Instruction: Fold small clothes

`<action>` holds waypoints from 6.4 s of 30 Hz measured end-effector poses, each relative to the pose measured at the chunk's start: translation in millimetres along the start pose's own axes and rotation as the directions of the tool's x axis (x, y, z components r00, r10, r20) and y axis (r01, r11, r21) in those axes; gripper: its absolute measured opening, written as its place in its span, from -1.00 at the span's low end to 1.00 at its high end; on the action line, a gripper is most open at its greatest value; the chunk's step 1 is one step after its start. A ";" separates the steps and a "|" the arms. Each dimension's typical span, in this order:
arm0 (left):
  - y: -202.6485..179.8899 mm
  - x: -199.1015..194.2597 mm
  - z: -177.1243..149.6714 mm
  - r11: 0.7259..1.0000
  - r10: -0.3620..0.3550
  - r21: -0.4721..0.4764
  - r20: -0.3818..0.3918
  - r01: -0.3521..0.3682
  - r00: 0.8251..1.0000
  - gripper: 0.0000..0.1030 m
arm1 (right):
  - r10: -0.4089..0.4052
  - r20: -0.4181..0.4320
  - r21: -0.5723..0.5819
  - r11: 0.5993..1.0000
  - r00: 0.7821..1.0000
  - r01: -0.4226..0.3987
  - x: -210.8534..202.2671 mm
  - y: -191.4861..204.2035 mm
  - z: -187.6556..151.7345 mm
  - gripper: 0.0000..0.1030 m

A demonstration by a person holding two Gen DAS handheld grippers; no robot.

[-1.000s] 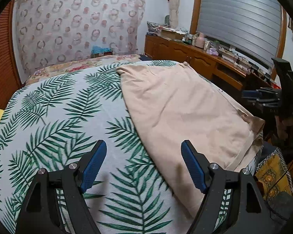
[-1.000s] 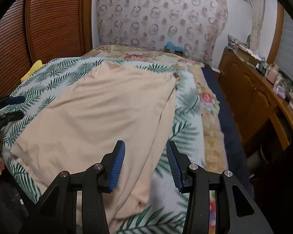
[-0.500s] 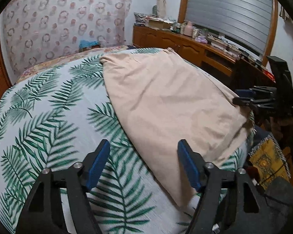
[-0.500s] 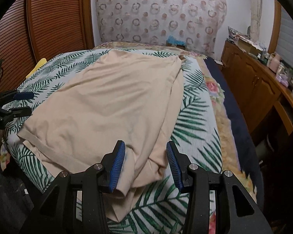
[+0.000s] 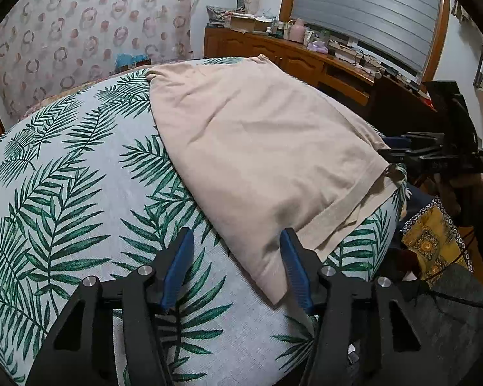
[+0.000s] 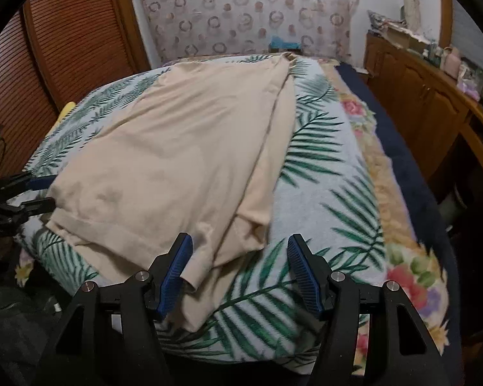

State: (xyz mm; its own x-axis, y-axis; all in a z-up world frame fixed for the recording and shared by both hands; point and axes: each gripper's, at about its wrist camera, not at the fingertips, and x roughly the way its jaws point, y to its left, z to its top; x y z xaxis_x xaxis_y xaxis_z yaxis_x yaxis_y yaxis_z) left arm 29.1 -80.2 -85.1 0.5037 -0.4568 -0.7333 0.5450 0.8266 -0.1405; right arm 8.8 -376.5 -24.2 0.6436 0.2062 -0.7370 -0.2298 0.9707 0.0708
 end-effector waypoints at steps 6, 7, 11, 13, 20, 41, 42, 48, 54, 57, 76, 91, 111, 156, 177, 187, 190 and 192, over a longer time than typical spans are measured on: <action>-1.1 -0.1 -0.3 1.000 0.000 0.005 -0.001 0.000 1.000 0.06 | 0.071 0.007 -0.025 0.997 0.997 -0.071 -2.0 9.3 -4.4 0.23; -1.7 0.1 -0.6 1.000 -0.002 0.008 -0.001 0.002 1.000 0.06 | 0.057 0.008 -0.039 0.998 0.998 -0.057 -1.6 10.8 -5.3 0.17; -5.4 0.7 0.1 1.000 -0.009 0.017 0.000 0.009 1.000 -0.09 | 0.049 0.014 -0.070 0.996 0.999 -0.048 0.0 13.3 -6.7 -0.17; -6.9 1.4 0.7 1.000 -0.019 0.021 -0.001 0.019 1.000 -0.32 | 0.049 0.018 -0.085 0.995 0.999 -0.048 0.6 16.1 -6.8 -0.36; -4.9 -7.2 13.5 0.997 -0.072 0.001 0.025 0.072 0.997 -0.89 | 0.087 0.063 -0.071 0.994 0.994 -0.082 -3.8 15.5 -7.4 -0.76; 47.7 0.7 152.0 1.000 0.018 -0.011 0.234 -0.016 0.972 -0.90 | 0.086 0.341 -0.076 0.995 0.936 -0.064 -10.9 -5.9 83.8 -0.77; 49.4 4.1 155.3 1.000 0.027 -0.011 0.231 -0.025 0.973 -0.90 | 0.086 0.340 -0.079 0.995 0.937 -0.063 -4.3 -4.1 83.1 -0.77; 66.2 35.7 175.5 0.998 0.064 -0.023 0.193 -0.061 0.979 -0.90 | 0.096 0.319 -0.092 0.993 0.943 -0.070 35.6 -13.3 109.5 -0.77; 83.4 63.8 193.0 0.996 0.082 -0.038 0.156 -0.077 0.984 -0.90 | 0.122 0.294 -0.085 0.991 0.948 -0.102 59.3 -23.2 136.9 -0.77; 91.0 77.6 198.3 0.995 0.095 -0.039 0.133 -0.090 0.987 -0.90 | 0.121 0.275 -0.094 0.991 0.954 -0.099 69.0 -28.2 143.8 -0.77; 115.8 94.3 190.9 0.993 0.101 -0.074 0.070 -0.096 0.992 -0.17 | 0.046 0.239 -0.069 0.997 0.970 -0.030 70.6 -44.9 163.4 -0.18; 101.4 124.8 184.2 0.994 0.108 0.028 -0.041 -0.107 0.993 0.45 | 0.025 0.105 -0.186 0.982 0.994 -0.005 65.5 -38.0 141.2 -0.13; 128.9 145.3 224.0 0.986 0.161 -0.044 0.026 -0.160 0.987 0.45 | 0.080 0.219 -0.047 0.996 0.973 -0.071 74.6 -75.2 185.3 -0.93; 132.2 144.4 212.3 0.987 0.154 -0.043 0.036 -0.152 0.987 0.45 | -0.061 0.165 -0.014 0.998 0.984 0.064 71.9 -15.8 166.9 0.42; 122.4 168.0 212.5 0.998 0.006 -0.061 -0.035 -0.008 0.999 -0.53 | 0.064 0.017 -0.076 0.995 0.998 -0.063 133.6 -5.9 171.2 -0.04; 102.1 104.5 216.7 0.999 -0.027 -0.042 0.103 0.031 0.994 -0.71 | 0.139 0.120 -0.114 0.986 0.983 -0.126 101.9 -4.9 170.7 -0.69; 100.2 74.0 214.8 0.999 -0.025 -0.043 0.167 0.032 0.986 -0.71 | 0.159 0.185 -0.138 0.981 0.970 -0.135 81.4 5.0 175.2 -0.69; 101.3 55.3 213.7 0.999 -0.006 -0.045 0.202 0.015 0.979 -0.71 | 0.171 0.216 -0.163 0.977 0.961 -0.137 71.0 13.7 179.9 -0.69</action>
State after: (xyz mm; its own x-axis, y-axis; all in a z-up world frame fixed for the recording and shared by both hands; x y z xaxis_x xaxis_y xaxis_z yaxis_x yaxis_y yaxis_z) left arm 255.5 -92.1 2.3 0.6255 -0.5186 -0.5830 0.5221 0.8334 -0.1811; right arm 182.7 -326.3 45.4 0.7373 0.3913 -0.5508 -0.4322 0.8997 0.0607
